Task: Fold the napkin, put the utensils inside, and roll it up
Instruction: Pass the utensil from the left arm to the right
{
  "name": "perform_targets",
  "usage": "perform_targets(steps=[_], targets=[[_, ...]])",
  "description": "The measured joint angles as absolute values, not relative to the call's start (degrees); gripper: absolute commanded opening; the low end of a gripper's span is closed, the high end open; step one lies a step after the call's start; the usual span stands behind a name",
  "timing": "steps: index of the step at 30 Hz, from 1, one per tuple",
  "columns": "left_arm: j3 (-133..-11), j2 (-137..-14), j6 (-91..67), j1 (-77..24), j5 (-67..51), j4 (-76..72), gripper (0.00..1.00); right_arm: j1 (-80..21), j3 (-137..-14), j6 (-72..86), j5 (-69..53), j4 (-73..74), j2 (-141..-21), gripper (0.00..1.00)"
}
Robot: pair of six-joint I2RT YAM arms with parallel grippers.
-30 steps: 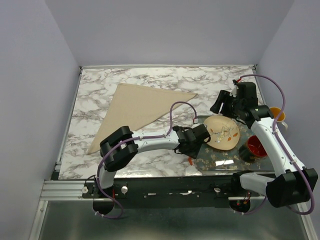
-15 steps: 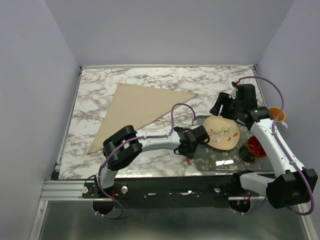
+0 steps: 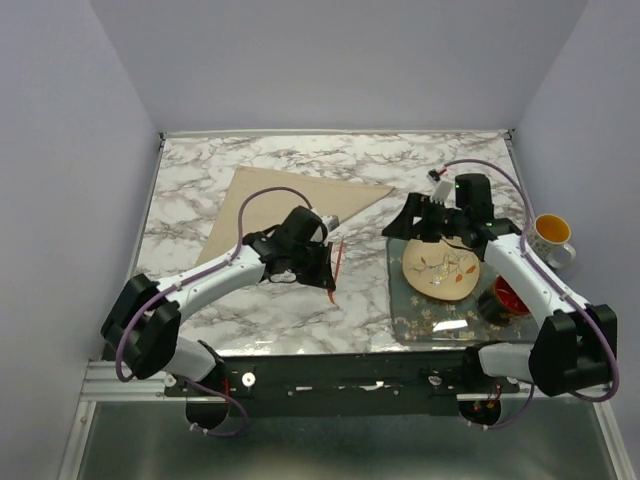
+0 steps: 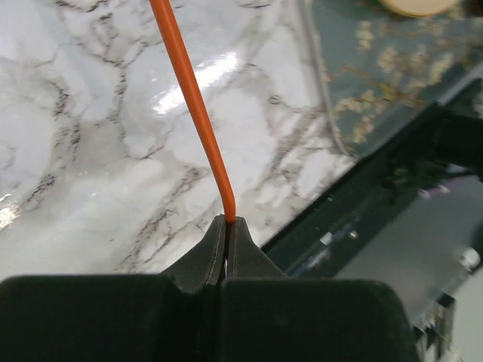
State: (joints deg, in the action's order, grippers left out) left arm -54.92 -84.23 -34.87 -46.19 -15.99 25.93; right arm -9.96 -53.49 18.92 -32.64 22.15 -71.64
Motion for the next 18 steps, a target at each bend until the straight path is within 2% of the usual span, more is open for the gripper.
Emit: perform_targets(steps=[2,3,6,10,12,14,17,18], targets=[[-53.9,-80.6,-32.9,-42.8,-22.3,25.3,0.0,-12.7,-51.4,21.5,-37.4,17.1,-73.9,0.89],[-53.7,-79.8,-32.1,-41.6,-25.3,25.1,0.0,-14.9,-50.4,23.4,-39.7,14.3,-75.1,0.82],[-52.7,-78.8,-29.7,-37.3,-32.9,24.2,0.0,-19.9,-49.4,27.5,-42.7,9.0,-77.4,0.71],[-50.0,-78.1,-28.1,-31.8,-40.6,23.7,0.0,-25.3,-48.9,34.7,-45.9,-0.6,-81.6,0.69],[-49.5,-78.0,-27.6,-30.2,-43.0,23.6,0.0,-26.2,-48.0,37.8,-46.3,-4.2,-82.7,0.76],[-49.3,-77.7,-27.4,-29.8,-45.1,23.1,0.0,-27.1,-46.9,41.1,-46.5,-7.7,-84.0,0.78],[-49.2,-77.1,-27.2,-29.8,-47.5,22.5,0.0,-28.5,-46.7,45.2,-46.8,-12.1,-87.2,0.76],[-49.2,-76.9,-27.2,-29.7,-48.1,22.3,0.0,-29.2,-46.7,47.1,-46.9,-14.0,-88.5,0.71]])
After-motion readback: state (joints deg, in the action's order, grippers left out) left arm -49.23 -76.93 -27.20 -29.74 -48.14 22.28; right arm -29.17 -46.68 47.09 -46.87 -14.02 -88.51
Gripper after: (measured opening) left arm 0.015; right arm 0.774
